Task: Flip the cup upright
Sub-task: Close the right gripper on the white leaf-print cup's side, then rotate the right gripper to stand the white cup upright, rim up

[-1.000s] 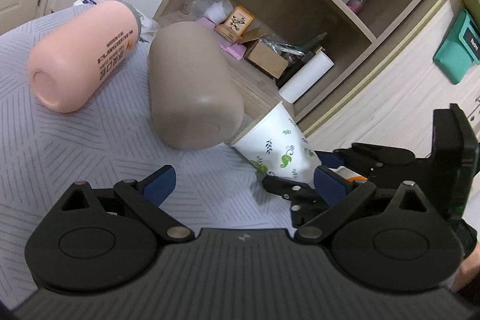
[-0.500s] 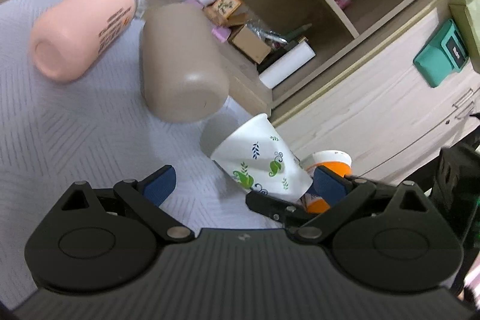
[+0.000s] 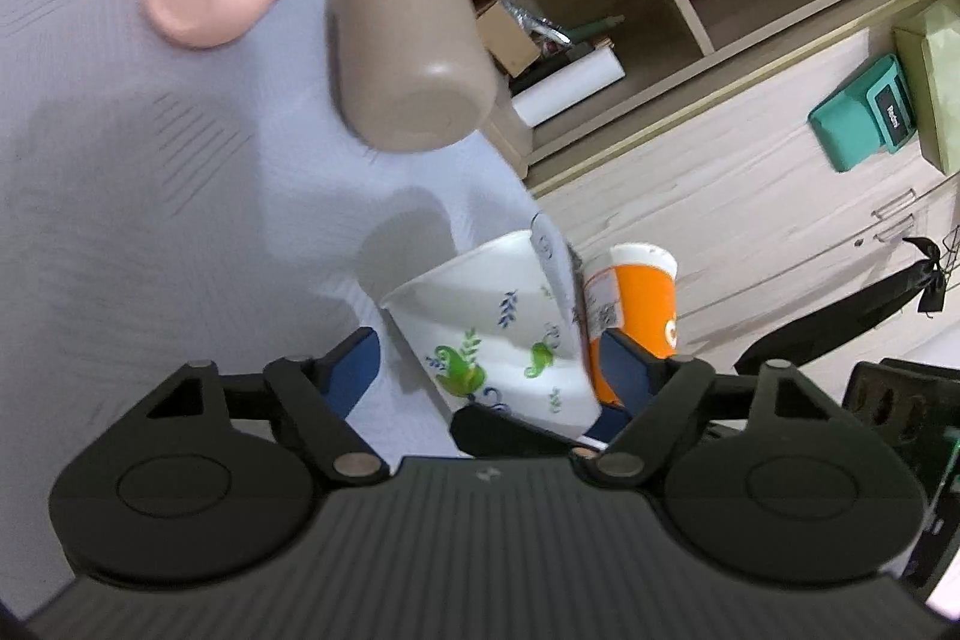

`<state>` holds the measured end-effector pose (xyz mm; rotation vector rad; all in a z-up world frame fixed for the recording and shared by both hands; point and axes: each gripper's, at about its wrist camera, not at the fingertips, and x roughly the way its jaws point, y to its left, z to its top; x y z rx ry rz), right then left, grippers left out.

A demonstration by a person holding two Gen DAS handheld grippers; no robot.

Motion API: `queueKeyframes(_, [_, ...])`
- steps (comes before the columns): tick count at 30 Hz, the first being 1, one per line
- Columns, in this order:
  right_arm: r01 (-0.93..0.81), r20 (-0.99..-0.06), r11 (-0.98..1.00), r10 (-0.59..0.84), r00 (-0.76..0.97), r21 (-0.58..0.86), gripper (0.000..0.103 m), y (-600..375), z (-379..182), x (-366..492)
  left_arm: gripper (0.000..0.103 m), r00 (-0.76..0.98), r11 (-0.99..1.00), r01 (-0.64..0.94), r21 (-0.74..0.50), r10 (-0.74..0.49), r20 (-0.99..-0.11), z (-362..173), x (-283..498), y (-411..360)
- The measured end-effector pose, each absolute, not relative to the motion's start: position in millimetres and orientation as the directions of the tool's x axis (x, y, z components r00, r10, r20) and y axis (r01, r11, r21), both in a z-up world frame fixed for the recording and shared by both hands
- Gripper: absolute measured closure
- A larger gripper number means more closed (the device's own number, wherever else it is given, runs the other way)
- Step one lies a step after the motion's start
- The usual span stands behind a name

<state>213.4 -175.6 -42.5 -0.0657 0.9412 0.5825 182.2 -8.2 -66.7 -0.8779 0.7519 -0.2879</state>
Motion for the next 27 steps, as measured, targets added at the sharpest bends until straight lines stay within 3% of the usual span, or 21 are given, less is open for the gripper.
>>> queueKeyframes(4, [-0.487, -0.786, 0.847, 0.445, 0.43, 0.213, 0.04, -168.3, -42.6, 200.2, 0.044, 0.694, 0.59, -0.048, -0.806, -0.56, -0.452, -71.1, 171.7, 0.2])
queueKeyframes(12, [-0.46, -0.794, 0.806, 0.533, 0.293, 0.371, 0.042, -163.7, -47.2, 185.4, 0.048, 0.689, 0.691, 0.033, -0.722, -0.539, -0.485, -54.8, 149.1, 5.1])
queueKeyframes(15, [-0.48, -0.802, 0.805, 0.521, 0.291, 0.349, 0.042, -156.9, -48.7, 178.1, 0.051, 0.661, 0.683, 0.049, -0.729, -0.569, -0.489, -56.0, 144.6, 12.2])
queueKeyframes(18, [-0.495, -0.807, 0.799, 0.52, 0.282, 0.342, 0.04, -155.7, -48.7, 177.6, 0.051, 0.65, 0.678, 0.049, -0.733, -0.579, -0.492, -58.1, 144.6, 15.4])
queueKeyframes(24, [-0.48, -0.792, 0.803, 0.531, 0.302, 0.355, 0.024, -164.0, -39.8, 180.4, 0.051, 0.632, 0.674, 0.041, -0.737, -0.589, -0.504, -64.2, 145.6, 17.8])
queueKeyframes(27, [-0.461, -0.786, 0.803, 0.542, 0.299, 0.378, 0.023, -165.6, -40.2, 186.2, 0.05, 0.629, 0.681, 0.045, -0.731, -0.588, -0.509, -62.6, 146.1, 17.8])
